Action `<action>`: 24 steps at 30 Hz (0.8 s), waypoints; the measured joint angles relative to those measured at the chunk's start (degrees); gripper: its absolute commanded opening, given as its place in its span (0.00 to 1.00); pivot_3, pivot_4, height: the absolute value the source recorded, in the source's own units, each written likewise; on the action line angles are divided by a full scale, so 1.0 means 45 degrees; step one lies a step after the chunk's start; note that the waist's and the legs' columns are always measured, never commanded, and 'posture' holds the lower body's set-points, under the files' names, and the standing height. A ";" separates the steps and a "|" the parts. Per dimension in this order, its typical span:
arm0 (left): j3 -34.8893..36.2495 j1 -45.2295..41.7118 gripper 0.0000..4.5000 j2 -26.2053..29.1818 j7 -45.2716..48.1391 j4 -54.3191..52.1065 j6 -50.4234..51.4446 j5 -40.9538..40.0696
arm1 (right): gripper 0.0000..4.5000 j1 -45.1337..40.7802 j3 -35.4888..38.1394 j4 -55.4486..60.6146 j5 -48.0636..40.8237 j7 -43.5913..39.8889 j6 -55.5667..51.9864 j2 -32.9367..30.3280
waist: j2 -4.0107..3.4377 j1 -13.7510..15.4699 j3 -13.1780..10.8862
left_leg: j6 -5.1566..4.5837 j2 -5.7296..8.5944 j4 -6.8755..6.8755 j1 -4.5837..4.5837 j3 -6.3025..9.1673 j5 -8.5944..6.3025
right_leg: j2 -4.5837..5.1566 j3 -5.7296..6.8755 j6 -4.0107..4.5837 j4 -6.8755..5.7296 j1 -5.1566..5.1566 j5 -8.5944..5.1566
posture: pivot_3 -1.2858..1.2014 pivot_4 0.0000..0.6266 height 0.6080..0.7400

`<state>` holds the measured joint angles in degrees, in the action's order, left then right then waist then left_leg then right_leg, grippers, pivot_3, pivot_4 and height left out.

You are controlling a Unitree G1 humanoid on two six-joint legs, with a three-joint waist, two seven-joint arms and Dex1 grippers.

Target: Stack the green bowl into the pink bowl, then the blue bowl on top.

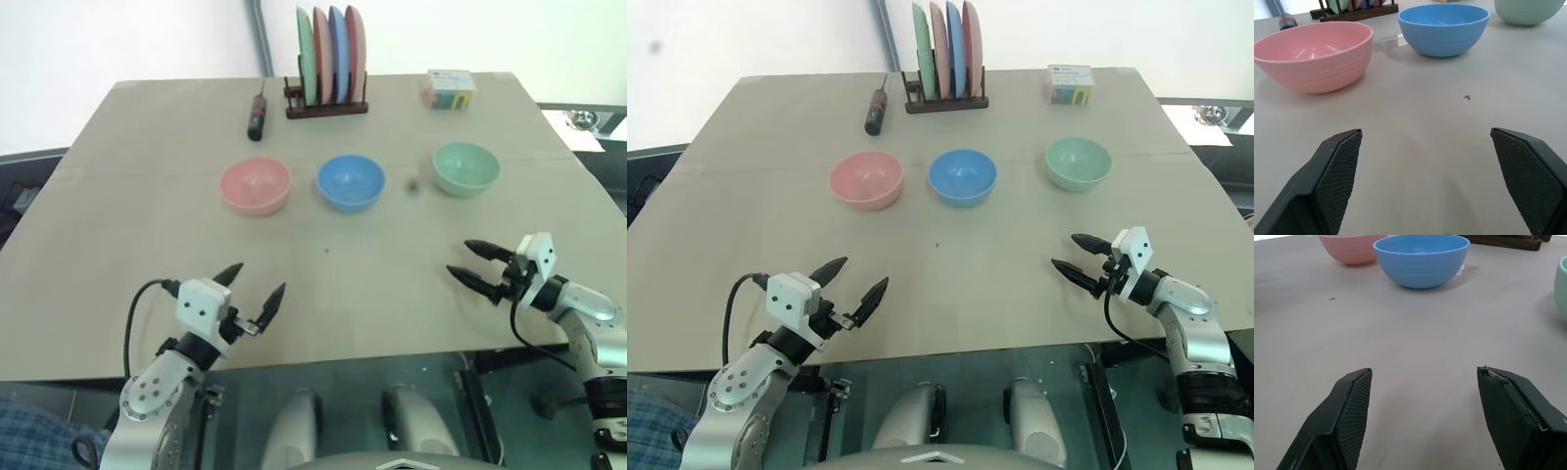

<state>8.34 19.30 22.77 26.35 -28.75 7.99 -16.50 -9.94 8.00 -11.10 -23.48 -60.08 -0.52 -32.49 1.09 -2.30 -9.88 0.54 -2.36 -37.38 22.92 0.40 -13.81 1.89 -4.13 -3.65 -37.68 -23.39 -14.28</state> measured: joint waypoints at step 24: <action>0.0090 -0.0818 1.00 0.0299 0.0008 0.0005 0.0689 -0.0225 | 0.80 0.0603 -0.0021 0.1716 -0.0609 0.0924 -0.0490 0.0428 | 0.0014 0.0011 -0.0010 | 0.0000 0.0000 -0.0001 -0.0001 0.0001 0.0000 | -0.0002 -0.0001 0.0000 -0.0009 0.0001 0.0007 | 0.52 0.24 1.00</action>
<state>8.74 15.62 24.12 26.39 -28.73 11.09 -17.51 -7.23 7.91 -3.38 -26.22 -55.93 -2.73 -30.56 1.15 -2.25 -9.93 0.55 -2.36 -37.39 22.91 0.41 -13.80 1.88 -4.13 -3.65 -37.72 -23.38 -14.25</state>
